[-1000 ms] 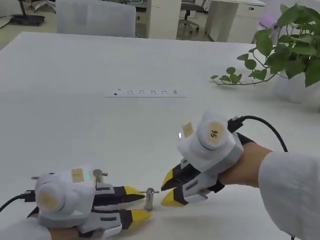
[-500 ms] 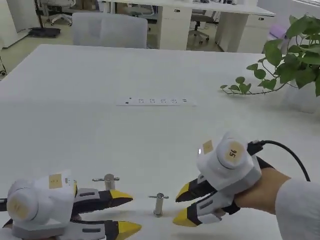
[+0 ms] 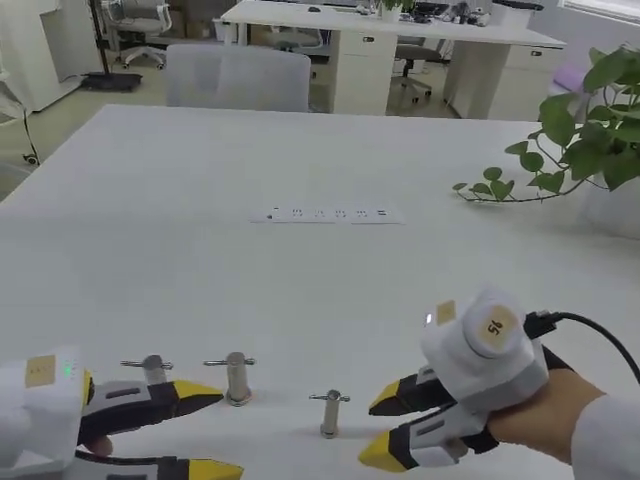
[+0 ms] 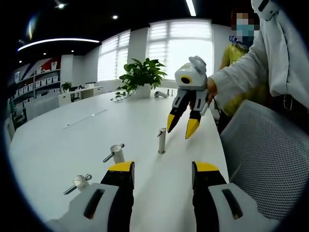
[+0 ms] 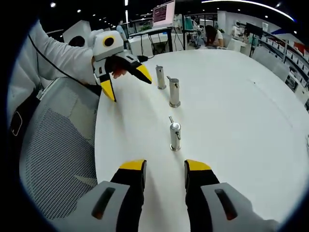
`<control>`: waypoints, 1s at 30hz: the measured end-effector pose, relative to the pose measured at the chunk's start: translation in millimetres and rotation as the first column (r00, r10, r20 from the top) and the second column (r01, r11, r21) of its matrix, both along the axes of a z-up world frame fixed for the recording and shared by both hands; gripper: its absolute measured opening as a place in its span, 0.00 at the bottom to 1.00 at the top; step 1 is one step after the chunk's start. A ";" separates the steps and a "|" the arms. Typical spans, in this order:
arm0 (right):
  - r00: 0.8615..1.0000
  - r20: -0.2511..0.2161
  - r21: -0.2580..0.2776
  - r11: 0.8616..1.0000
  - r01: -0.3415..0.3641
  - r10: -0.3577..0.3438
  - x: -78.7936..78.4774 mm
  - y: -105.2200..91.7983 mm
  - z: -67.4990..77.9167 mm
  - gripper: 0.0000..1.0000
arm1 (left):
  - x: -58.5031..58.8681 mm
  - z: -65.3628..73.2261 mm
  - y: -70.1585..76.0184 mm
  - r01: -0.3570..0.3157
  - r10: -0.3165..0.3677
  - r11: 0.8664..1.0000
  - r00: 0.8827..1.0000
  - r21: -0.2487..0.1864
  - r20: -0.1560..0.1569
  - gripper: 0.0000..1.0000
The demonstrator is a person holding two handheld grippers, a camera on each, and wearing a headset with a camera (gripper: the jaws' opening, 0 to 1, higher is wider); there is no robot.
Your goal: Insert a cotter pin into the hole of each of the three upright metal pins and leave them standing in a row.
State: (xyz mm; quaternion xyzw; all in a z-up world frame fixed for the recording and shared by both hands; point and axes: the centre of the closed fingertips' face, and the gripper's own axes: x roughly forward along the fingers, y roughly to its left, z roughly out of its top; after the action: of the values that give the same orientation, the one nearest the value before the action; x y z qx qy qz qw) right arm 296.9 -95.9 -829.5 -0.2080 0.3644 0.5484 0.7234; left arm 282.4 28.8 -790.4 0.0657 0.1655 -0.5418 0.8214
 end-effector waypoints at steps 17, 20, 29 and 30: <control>0.999 0.031 0.029 0.999 0.044 -0.045 3.0 10.5 -3.0 0.34 | -9.9 23.6 64.8 -0.192 0.192 0.981 0.981 -0.035 0.001 0.60; 0.997 0.034 0.040 0.997 0.063 -0.064 6.7 12.6 -3.6 0.34 | -10.2 24.8 73.0 -0.213 0.213 0.977 0.977 -0.034 0.001 0.62; 0.996 0.047 0.040 0.996 0.078 -0.080 12.4 23.9 -10.4 0.33 | -13.3 25.5 84.0 -0.245 0.245 0.969 0.970 -0.038 0.000 0.62; 0.995 0.050 0.043 0.996 0.082 -0.084 13.6 25.5 -10.8 0.33 | -14.0 25.5 84.7 -0.246 0.246 0.969 0.969 -0.037 0.002 0.62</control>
State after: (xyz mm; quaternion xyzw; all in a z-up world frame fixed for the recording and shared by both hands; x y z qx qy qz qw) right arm 310.5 -70.4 -840.3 -0.1918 0.3426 0.5199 0.7587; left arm 268.4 113.5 -765.0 0.0315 0.1600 -0.4385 0.8838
